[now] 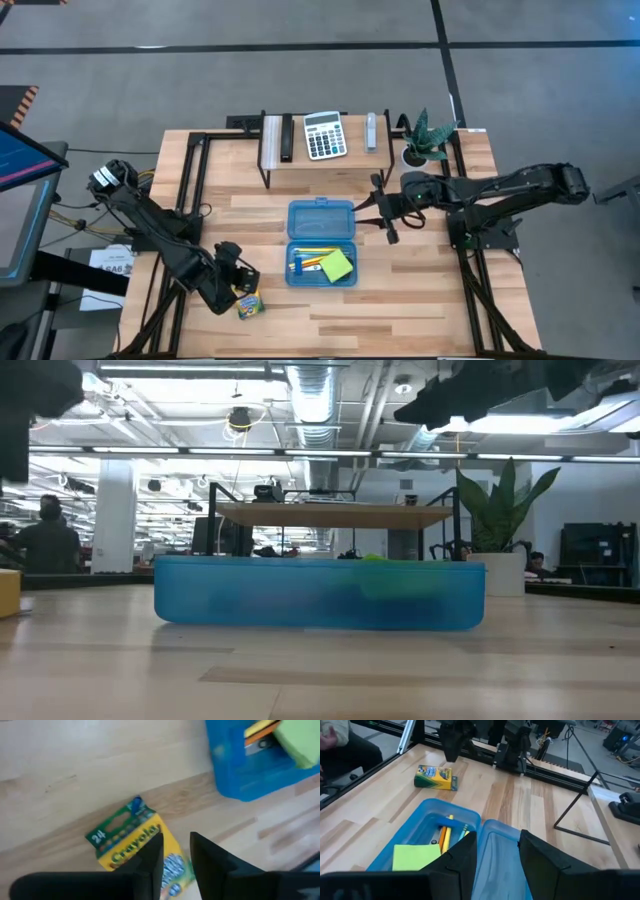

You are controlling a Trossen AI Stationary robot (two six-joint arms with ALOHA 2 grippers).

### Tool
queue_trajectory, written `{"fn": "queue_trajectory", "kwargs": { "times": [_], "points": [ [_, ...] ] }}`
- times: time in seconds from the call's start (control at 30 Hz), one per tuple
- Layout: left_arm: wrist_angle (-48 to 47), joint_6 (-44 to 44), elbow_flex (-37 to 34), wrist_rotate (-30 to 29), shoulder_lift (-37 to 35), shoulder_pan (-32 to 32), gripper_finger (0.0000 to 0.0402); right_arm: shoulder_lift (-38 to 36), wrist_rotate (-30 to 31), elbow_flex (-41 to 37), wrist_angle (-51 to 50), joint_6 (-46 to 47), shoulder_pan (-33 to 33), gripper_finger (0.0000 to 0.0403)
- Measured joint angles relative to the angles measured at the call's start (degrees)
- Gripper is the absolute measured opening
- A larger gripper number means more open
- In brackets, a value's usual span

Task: Pack school essentials
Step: Put the yellow crayon box into the blue supply box

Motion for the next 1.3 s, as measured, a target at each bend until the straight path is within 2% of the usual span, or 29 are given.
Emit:
{"fn": "queue_trajectory", "kwargs": {
  "times": [0.2,0.37,0.57,0.83,0.9,1.07,1.13,1.2,1.3],
  "points": [
    [-3.92,-3.09,3.92,0.20,3.82,-0.97,0.0053,0.02,0.00,0.02,-0.66,-0.04,0.13,0.0162],
    [-3.90,-9.33,5.31,6.48,7.19,-3.33,0.0053,0.04,0.00,0.04,-2.29,-0.01,1.02,0.0162],
    [-4.20,-10.10,9.49,5.79,11.25,-5.10,0.0059,0.04,0.00,0.04,-2.06,0.24,3.25,0.0160],
    [-1.39,-8.19,10.14,4.16,14.38,-3.59,0.0060,0.04,0.01,0.04,1.82,0.31,4.78,0.0160],
    [-1.73,-8.44,10.16,8.35,14.08,-3.18,0.0060,0.04,0.02,0.04,2.77,0.46,4.99,0.0159],
    [-4.45,-10.16,10.32,23.10,13.52,-2.96,0.0060,0.04,0.02,0.04,4.13,0.46,5.03,0.0158],
    [-7.62,-10.70,11.40,26.20,13.41,-3.32,0.0060,0.04,0.04,0.04,4.03,0.67,5.03,0.0159],
    [-11.34,-10.95,12.90,25.01,13.21,-3.85,0.0060,0.04,0.04,0.04,3.96,1.34,5.00,0.0159],
    [-13.74,-10.94,14.74,17.67,13.18,-4.54,0.0060,0.04,0.07,0.04,2.63,1.40,5.00,0.0158]
  ]
}}
